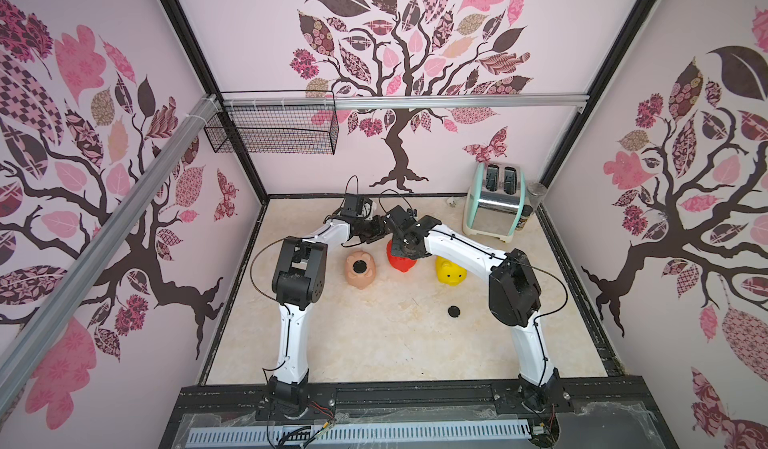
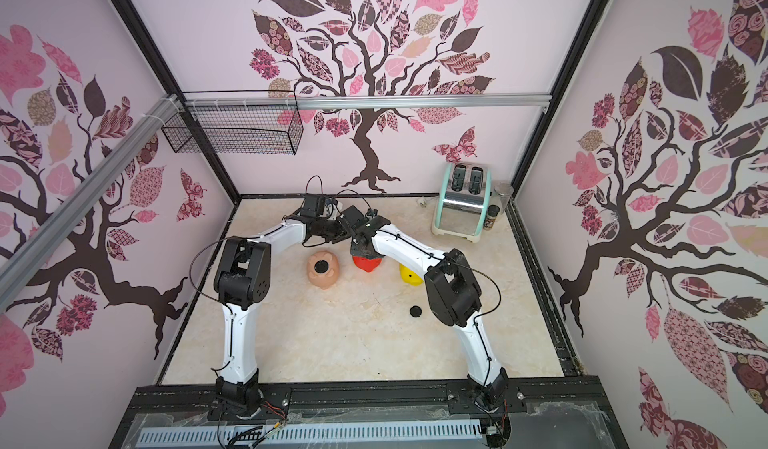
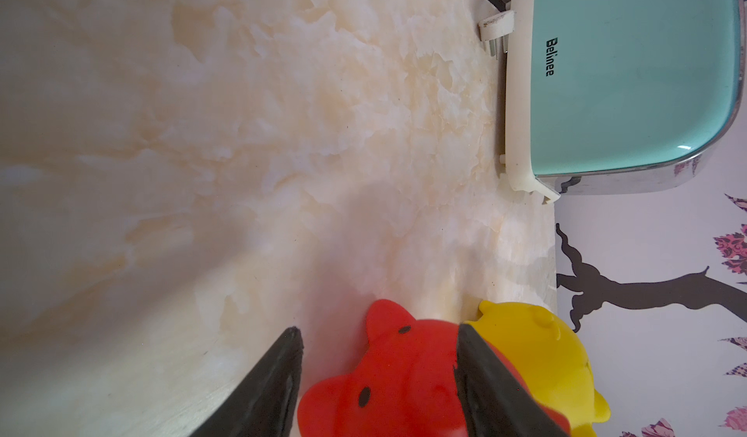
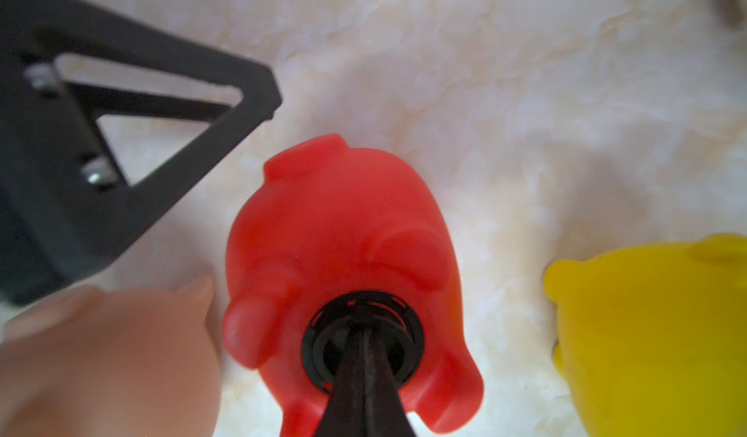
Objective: Close piggy banks
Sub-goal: Screw the knob on the piggy bank.
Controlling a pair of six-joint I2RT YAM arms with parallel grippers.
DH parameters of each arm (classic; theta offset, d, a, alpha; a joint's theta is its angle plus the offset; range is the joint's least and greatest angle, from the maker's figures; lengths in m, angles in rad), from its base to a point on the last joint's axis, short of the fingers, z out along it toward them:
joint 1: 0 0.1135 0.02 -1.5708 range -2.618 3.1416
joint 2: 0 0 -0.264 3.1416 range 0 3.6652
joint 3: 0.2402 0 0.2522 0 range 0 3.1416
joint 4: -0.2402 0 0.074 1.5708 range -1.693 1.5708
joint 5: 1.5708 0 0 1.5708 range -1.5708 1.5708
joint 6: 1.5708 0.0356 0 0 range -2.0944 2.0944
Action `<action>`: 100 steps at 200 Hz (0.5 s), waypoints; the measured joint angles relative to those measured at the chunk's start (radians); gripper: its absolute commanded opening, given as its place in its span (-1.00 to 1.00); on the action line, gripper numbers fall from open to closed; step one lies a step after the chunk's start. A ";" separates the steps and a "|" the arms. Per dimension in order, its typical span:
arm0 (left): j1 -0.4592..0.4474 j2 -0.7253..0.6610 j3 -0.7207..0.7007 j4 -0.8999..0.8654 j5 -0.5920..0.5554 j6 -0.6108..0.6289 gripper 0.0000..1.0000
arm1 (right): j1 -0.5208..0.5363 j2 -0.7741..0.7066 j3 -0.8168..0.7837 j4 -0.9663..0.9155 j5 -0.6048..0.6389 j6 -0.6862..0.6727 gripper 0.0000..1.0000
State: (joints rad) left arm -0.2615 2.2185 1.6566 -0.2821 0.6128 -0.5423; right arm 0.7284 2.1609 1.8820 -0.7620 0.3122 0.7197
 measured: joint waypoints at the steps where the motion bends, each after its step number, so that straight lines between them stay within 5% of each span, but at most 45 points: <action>1: 0.000 0.000 0.000 0.000 0.000 0.000 0.25 | 0.000 0.000 0.000 0.000 0.001 0.000 -1.00; 100: 0.000 0.001 0.000 -0.003 0.004 0.008 0.24 | -0.011 0.011 0.011 0.018 -0.025 -0.006 -1.00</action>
State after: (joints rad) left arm -0.2619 2.2196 1.6569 -0.2855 0.6167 -0.5346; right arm 0.7174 2.1723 1.8935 -0.7444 0.2874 0.7136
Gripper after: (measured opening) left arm 0.625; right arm 0.040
